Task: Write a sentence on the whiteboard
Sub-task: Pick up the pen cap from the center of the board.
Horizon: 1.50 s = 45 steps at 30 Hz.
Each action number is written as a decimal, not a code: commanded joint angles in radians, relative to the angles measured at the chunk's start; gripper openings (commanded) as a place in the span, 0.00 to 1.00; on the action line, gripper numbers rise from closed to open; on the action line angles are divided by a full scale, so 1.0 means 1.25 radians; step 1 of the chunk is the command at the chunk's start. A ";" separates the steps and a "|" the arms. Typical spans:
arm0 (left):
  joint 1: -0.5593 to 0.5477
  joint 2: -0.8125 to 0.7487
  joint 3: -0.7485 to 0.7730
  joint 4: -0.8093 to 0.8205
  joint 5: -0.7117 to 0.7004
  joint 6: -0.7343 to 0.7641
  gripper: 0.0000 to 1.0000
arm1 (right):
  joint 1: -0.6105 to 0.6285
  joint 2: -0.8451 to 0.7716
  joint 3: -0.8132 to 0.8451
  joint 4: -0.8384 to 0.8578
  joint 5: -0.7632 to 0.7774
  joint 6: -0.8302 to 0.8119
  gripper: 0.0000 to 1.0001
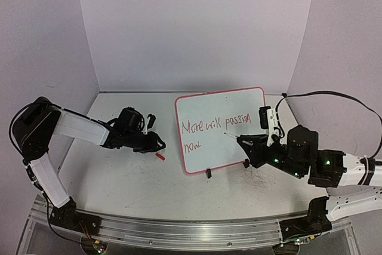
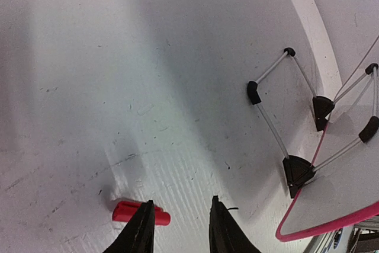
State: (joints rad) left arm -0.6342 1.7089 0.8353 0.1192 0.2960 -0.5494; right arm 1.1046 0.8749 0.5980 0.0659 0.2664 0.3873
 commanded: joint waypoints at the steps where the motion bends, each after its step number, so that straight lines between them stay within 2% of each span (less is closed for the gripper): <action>1: -0.003 0.042 0.036 0.038 0.054 0.010 0.30 | -0.002 0.002 0.017 0.030 -0.009 0.011 0.00; 6: -0.004 0.049 0.001 0.037 0.058 0.023 0.31 | -0.002 0.027 0.032 0.030 -0.016 0.007 0.00; 11: -0.004 0.037 -0.029 0.037 0.062 0.044 0.41 | -0.002 0.048 0.036 0.034 -0.023 0.012 0.00; 15: -0.005 0.022 -0.055 0.037 0.055 0.045 0.45 | -0.002 0.053 0.035 0.038 -0.027 0.018 0.00; 22: -0.012 -0.069 -0.103 0.031 0.037 0.042 0.47 | -0.002 0.057 0.025 0.046 -0.028 0.025 0.00; 27: -0.011 -0.077 -0.072 0.010 -0.033 0.097 0.56 | -0.001 0.060 0.031 0.047 -0.025 0.021 0.00; 31: -0.010 -0.009 -0.009 0.005 -0.028 0.149 0.63 | -0.002 0.058 0.031 0.045 -0.028 0.024 0.00; 36: -0.011 0.062 0.061 -0.004 0.002 0.217 0.65 | -0.002 0.048 0.023 0.045 -0.031 0.035 0.00; 40: -0.011 0.085 0.067 -0.006 0.005 0.260 0.65 | -0.002 0.041 0.017 0.045 -0.026 0.039 0.00; 45: -0.024 0.080 0.034 -0.007 0.019 0.254 0.58 | -0.002 0.050 0.026 0.044 -0.024 0.034 0.00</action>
State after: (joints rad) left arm -0.6486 1.8167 0.8838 0.1065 0.2992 -0.2665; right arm 1.1046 0.9405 0.5999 0.0826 0.2337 0.4244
